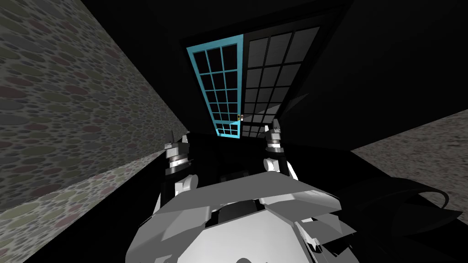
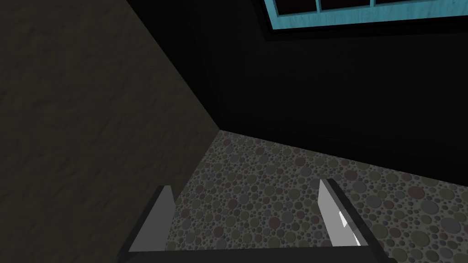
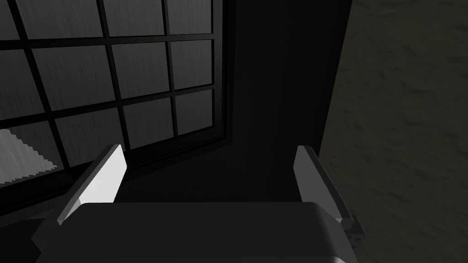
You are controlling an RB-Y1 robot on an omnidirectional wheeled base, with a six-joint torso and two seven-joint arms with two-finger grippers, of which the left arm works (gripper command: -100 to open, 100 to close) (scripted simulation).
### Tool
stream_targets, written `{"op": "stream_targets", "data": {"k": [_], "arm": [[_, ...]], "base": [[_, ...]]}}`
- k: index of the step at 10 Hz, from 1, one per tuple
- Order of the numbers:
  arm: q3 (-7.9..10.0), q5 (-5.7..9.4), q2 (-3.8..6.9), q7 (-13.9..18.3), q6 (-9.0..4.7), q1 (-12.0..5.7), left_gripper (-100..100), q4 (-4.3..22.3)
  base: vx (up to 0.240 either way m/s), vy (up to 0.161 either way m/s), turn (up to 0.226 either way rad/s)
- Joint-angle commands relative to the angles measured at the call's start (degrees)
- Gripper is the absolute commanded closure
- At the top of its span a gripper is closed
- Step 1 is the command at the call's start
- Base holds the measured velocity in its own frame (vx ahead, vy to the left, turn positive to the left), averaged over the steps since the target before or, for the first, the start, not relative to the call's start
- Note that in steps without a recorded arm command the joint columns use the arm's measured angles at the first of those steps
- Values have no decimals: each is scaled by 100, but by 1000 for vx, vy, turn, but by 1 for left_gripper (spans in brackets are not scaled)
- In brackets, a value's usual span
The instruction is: Pull the door open
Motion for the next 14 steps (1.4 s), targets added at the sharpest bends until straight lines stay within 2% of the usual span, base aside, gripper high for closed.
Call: {"op": "stream_targets", "data": {"k": [1,5,8,14], "arm": [[15,-28,36,-113,-57,-47,-100,164],[53,-101,118,-408,-204,-168,-100,590],[98,-186,204,-754,-377,-310,-100,1089],[166,-316,323,-1277,-638,-527,-100,1844]], "base": [[79,-25,-45],[124,-56,-37],[145,-64,-58],[106,-62,-43]]}}
